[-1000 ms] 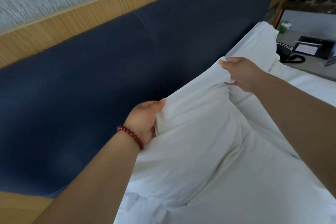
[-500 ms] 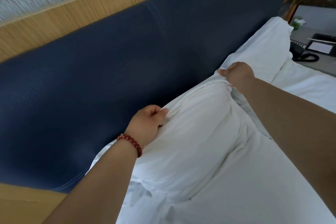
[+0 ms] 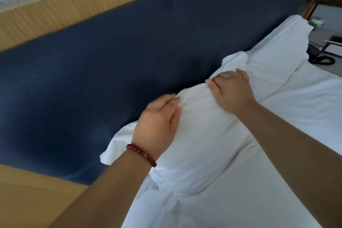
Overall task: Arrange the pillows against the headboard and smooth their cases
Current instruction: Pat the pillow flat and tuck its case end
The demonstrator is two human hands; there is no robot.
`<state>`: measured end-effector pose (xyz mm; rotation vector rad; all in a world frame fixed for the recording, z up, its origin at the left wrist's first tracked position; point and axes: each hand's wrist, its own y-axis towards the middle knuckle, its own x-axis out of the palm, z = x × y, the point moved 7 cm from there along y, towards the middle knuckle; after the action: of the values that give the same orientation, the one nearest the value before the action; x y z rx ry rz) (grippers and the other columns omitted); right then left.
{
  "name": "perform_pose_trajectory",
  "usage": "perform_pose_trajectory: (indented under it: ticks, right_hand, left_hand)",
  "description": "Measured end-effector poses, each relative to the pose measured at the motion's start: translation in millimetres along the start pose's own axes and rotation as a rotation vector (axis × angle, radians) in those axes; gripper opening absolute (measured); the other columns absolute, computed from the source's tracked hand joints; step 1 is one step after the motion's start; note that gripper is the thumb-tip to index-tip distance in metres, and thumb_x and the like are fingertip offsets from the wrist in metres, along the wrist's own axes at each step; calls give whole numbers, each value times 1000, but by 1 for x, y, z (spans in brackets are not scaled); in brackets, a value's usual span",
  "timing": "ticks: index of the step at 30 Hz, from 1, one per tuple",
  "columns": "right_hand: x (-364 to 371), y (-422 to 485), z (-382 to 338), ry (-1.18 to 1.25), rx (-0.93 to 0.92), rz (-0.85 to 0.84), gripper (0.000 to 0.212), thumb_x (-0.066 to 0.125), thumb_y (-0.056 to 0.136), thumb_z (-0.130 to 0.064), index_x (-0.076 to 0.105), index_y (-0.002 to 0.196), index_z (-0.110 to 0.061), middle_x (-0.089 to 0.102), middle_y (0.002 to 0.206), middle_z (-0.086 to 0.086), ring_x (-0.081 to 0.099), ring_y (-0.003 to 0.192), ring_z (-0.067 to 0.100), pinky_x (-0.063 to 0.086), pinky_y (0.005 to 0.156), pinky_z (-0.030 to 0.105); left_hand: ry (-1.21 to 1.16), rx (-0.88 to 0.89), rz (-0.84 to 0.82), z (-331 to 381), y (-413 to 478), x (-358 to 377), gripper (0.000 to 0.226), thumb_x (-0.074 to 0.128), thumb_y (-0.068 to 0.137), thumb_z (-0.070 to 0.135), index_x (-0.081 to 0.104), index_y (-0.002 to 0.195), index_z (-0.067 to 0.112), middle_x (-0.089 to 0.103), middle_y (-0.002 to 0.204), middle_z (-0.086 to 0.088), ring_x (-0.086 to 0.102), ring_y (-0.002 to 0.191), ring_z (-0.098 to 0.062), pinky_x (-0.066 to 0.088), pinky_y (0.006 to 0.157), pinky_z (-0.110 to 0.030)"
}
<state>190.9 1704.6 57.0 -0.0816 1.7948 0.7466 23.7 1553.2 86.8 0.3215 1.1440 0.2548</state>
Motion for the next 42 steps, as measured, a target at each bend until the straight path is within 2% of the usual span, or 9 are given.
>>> perform_pose_trajectory:
  ticks: [4, 9, 13, 17, 20, 26, 34, 38, 42]
  right_hand:
    - [4, 0, -31, 121, -289, -96, 51, 25, 98, -51, 68, 103, -25, 69, 104, -9, 59, 109, 15, 16, 117, 38]
    - [12, 10, 9, 57, -101, -162, 67, 11, 92, -59, 68, 102, -25, 67, 109, -7, 55, 115, 18, 17, 118, 45]
    - [-6, -2, -24, 137, -196, 48, 62, 22, 97, -58, 69, 114, -21, 67, 120, -3, 54, 123, 21, 21, 116, 51]
    - [8, -29, -79, 177, -556, -63, 52, 32, 98, -55, 68, 117, -22, 66, 121, -6, 56, 120, 16, 26, 115, 40]
    - [23, -20, -54, 69, -432, -142, 59, 22, 96, -59, 67, 116, -27, 66, 123, -11, 54, 124, 12, 23, 116, 41]
    - [19, -7, -21, -4, -162, -50, 62, 20, 94, -63, 69, 109, -28, 67, 111, -8, 55, 117, 19, 20, 115, 42]
    - [10, -3, -10, 68, -247, -58, 84, 5, 91, -72, 73, 80, -24, 60, 74, -7, 54, 84, 17, 25, 97, 33]
    - [12, -2, -3, 109, -261, -95, 76, 13, 93, -69, 71, 70, -26, 62, 77, -9, 55, 86, 17, 25, 99, 33]
    - [11, -6, -1, 147, -230, -112, 66, 20, 91, -62, 76, 97, -27, 68, 106, -11, 56, 113, 17, 21, 111, 40]
  left_hand:
    - [157, -204, -415, -29, -29, 31, 71, 24, 93, 65, 28, 152, 25, 43, 150, 5, 42, 134, -17, 33, 111, -31]
    - [303, -235, -264, -41, -40, 14, 74, 5, 89, 60, 52, 134, 26, 60, 126, 8, 55, 117, -19, 41, 99, -32]
    - [151, 45, 163, -9, -36, -13, 40, 40, 96, 24, 64, 124, 8, 65, 120, -7, 59, 108, -27, 48, 95, -40]
    - [203, -33, -198, -17, -36, 21, 56, 33, 94, 49, 56, 135, 19, 57, 134, 0, 53, 121, -26, 44, 102, -44]
    - [275, -155, -351, -39, -53, 39, 71, 20, 90, 63, 39, 147, 25, 50, 144, 2, 46, 132, -23, 37, 109, -43]
    - [431, -234, -141, -46, -53, 5, 67, 28, 86, 69, 64, 105, 16, 69, 90, 2, 65, 87, -25, 48, 82, -37]
    - [168, -340, -410, -49, -54, 7, 60, 46, 74, 81, 56, 112, 35, 55, 107, 18, 48, 109, -10, 38, 97, -27]
    - [161, -359, -491, -50, -57, 8, 64, 48, 71, 84, 49, 113, 36, 56, 102, 16, 53, 98, -12, 46, 86, -29]
    - [291, -388, -497, -54, -55, 4, 73, 39, 69, 89, 47, 114, 32, 58, 106, 12, 56, 101, -16, 45, 85, -31]
